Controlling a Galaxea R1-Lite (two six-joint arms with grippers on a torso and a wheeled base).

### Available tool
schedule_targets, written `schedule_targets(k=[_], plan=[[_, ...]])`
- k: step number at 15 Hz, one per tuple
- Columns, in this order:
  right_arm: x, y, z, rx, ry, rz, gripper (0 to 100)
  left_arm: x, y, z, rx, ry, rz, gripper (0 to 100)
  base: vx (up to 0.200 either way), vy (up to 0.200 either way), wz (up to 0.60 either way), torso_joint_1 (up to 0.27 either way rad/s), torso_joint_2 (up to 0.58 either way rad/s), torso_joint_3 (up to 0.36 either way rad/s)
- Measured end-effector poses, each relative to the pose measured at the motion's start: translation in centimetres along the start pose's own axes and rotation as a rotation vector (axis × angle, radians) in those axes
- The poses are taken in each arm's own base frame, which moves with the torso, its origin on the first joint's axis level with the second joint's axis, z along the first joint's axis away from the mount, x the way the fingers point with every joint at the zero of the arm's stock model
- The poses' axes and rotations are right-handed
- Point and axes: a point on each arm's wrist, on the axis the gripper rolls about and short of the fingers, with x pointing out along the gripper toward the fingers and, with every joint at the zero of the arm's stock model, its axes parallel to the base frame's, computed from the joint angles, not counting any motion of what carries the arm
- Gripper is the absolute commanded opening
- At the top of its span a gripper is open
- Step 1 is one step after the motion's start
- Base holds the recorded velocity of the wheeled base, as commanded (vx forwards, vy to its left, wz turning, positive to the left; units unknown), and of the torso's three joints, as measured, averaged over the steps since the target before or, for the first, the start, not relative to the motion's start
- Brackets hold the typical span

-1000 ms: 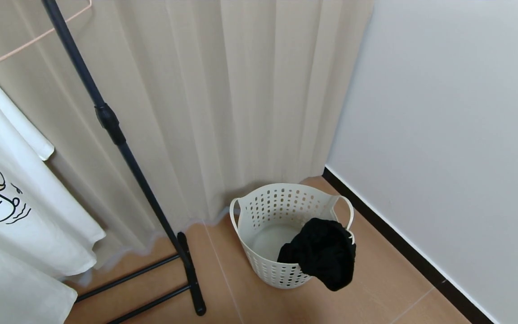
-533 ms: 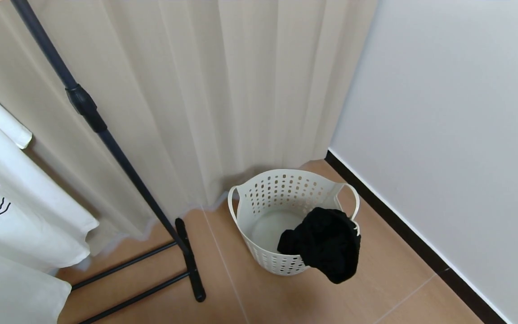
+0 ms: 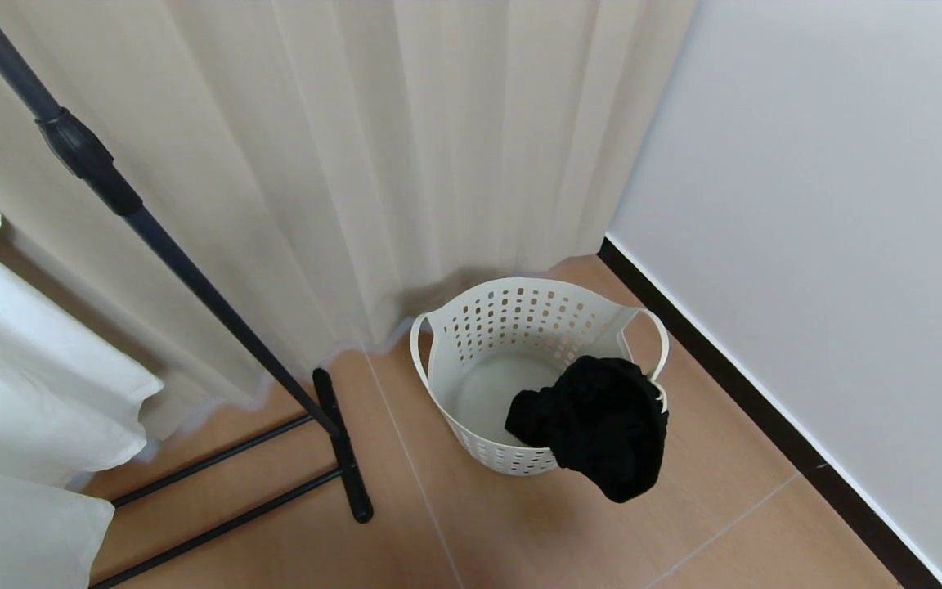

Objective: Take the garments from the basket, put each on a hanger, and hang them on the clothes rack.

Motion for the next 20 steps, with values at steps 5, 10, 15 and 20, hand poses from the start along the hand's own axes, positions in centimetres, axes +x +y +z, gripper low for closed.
schedule_targets(k=[5,10,15,20], plan=[[0.1,0.0,0.1,-0.040,0.027,0.017,100,0.0,0.0,0.0,0.001,-0.004,0.000,100,0.000,0.000,0.00,0.003,0.00,-0.013],[2.9,0.0,3.5,-0.067,0.167,0.092,100,0.0,0.0,0.0,0.001,-0.004,0.000,100,0.000,0.000,0.00,0.000,0.00,0.000],[9.7,0.4,8.1,-0.327,0.367,0.207,100,0.0,0.0,0.0,0.002,-0.004,0.000,100,0.000,0.000,0.00,0.000,0.00,0.000],[20.6,2.2,11.1,-0.712,0.466,0.355,100,0.0,0.0,0.0,0.002,-0.004,0.000,100,0.000,0.000,0.00,0.000,0.00,0.000]])
